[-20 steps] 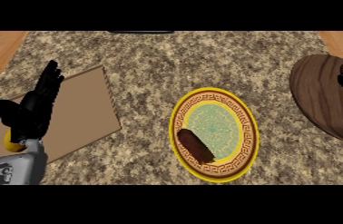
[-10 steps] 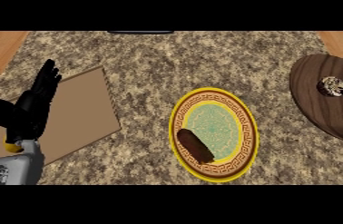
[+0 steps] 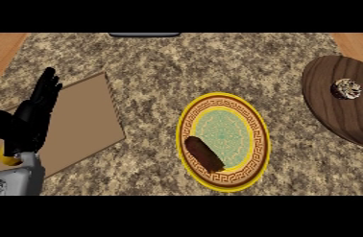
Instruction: Pick the cupcake from the plate and place it in the bowl
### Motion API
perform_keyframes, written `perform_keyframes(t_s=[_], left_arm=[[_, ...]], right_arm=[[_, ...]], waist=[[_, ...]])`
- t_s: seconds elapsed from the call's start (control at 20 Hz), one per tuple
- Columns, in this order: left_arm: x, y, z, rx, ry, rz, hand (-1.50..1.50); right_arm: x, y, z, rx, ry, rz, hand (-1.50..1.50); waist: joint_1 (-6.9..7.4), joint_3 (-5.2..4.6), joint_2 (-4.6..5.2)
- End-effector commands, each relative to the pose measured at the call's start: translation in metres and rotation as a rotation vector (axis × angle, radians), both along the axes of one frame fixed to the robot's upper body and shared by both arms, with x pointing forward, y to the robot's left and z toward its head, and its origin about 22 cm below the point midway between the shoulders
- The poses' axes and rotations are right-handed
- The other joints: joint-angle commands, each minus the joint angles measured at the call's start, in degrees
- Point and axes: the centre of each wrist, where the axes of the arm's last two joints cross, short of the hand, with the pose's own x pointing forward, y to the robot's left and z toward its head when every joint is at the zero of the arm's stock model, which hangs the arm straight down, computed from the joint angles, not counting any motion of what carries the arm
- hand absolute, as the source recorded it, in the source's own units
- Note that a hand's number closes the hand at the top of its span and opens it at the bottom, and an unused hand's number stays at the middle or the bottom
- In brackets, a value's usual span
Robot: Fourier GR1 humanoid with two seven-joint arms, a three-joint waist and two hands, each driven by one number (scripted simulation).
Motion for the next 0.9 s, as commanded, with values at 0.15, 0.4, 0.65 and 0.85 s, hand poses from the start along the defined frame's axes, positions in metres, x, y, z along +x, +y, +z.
perform_keyframes(t_s=[0.15, 0.4, 0.65, 0.85], left_arm=[[0.001, 0.01, -0.008, -0.001, 0.004, 0.013, 0.0], [-0.005, 0.001, 0.001, 0.005, 0.002, 0.007, 0.0], [0.015, 0.009, 0.003, 0.001, -0.006, 0.009, 0.0], [-0.004, 0.012, -0.004, 0.003, 0.002, 0.003, 0.0]], right_arm=[[-0.091, -0.066, 0.001, 0.102, -0.044, 0.015, -1.5], [-0.154, -0.091, -0.012, 0.121, -0.069, 0.041, -1.5], [-0.186, -0.103, -0.007, 0.186, -0.144, 0.12, -1.5], [-0.207, -0.104, -0.018, 0.188, -0.181, 0.13, -1.5]], waist=[[-0.52, -0.07, 0.03], [-0.15, 0.05, 0.05], [-0.65, -0.05, 0.01], [0.04, 0.01, -0.05]])
